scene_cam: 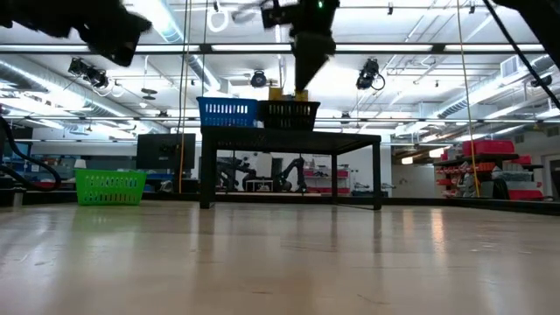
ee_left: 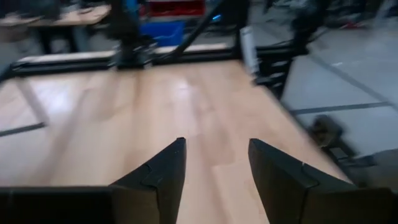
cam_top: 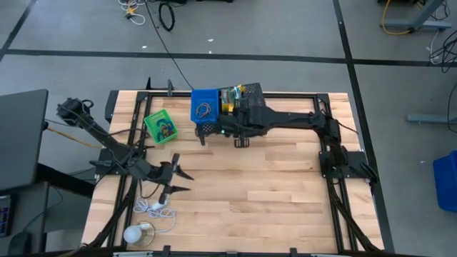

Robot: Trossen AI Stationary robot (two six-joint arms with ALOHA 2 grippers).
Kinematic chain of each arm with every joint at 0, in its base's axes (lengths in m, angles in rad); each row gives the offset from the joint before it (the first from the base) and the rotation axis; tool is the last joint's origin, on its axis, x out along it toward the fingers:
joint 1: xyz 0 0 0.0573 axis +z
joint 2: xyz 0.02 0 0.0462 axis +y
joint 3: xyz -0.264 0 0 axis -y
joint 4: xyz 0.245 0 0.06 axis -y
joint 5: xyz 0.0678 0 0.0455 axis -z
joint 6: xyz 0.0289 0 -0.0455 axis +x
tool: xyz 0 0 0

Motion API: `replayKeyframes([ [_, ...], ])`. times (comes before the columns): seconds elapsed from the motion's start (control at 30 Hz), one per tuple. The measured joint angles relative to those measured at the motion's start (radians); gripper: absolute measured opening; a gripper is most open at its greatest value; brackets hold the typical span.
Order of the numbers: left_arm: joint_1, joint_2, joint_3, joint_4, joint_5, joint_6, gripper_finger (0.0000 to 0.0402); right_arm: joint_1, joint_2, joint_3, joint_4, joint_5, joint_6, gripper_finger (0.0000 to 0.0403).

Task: Pick & Place Office Desk Supplies
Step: Put the green bin on the shelf

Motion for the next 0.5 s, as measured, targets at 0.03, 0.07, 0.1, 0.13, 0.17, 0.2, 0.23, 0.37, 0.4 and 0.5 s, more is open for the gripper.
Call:
replayKeyframes([
  [0.03, 0.01, -0.006, 0.0, -0.021, -0.017, -0.001, 0.0187, 0.018, -0.01, 0.0, 0.01, 0.0, 0.009, 0.0222],
  [0.07, 0.022, -0.013, 0.0, -0.045, -0.037, -0.004, 0.0192, 0.038, -0.017, 0.0, 0.01, -0.001, 0.015, 0.022],
  [0.1, 0.035, -0.019, 0.0, -0.068, -0.052, -0.007, 0.0197, 0.062, -0.029, 0.0, 0.025, -0.002, 0.022, 0.0219],
  [0.13, 0.049, -0.025, 0.001, -0.095, -0.068, -0.011, 0.0203, 0.086, -0.04, 0.0, 0.045, -0.004, 0.025, 0.0218],
  [0.17, 0.064, -0.03, 0.001, -0.121, -0.082, -0.015, 0.0207, 0.112, -0.049, 0.001, 0.06, -0.003, 0.031, 0.0218],
  [0.2, 0.079, -0.034, 0.001, -0.135, -0.09, -0.019, 0.0212, 0.138, -0.06, 0.001, 0.075, -0.005, 0.037, 0.0218],
  [0.23, 0.094, -0.039, 0.001, -0.148, -0.093, -0.024, 0.0217, 0.162, -0.068, 0.001, 0.091, -0.009, 0.045, 0.0218],
  [0.37, 0.151, -0.059, 0.001, -0.205, -0.087, -0.033, 0.0234, 0.26, -0.081, 0.002, 0.123, -0.037, 0.102, 0.0217],
  [0.4, 0.165, -0.061, 0.001, -0.227, -0.086, -0.04, 0.0238, 0.286, -0.083, 0.002, 0.125, -0.04, 0.117, 0.0217],
  [0.5, 0.208, -0.062, 0.001, -0.295, -0.085, -0.078, 0.0246, 0.36, -0.083, -0.001, 0.111, -0.042, 0.179, 0.0217],
])
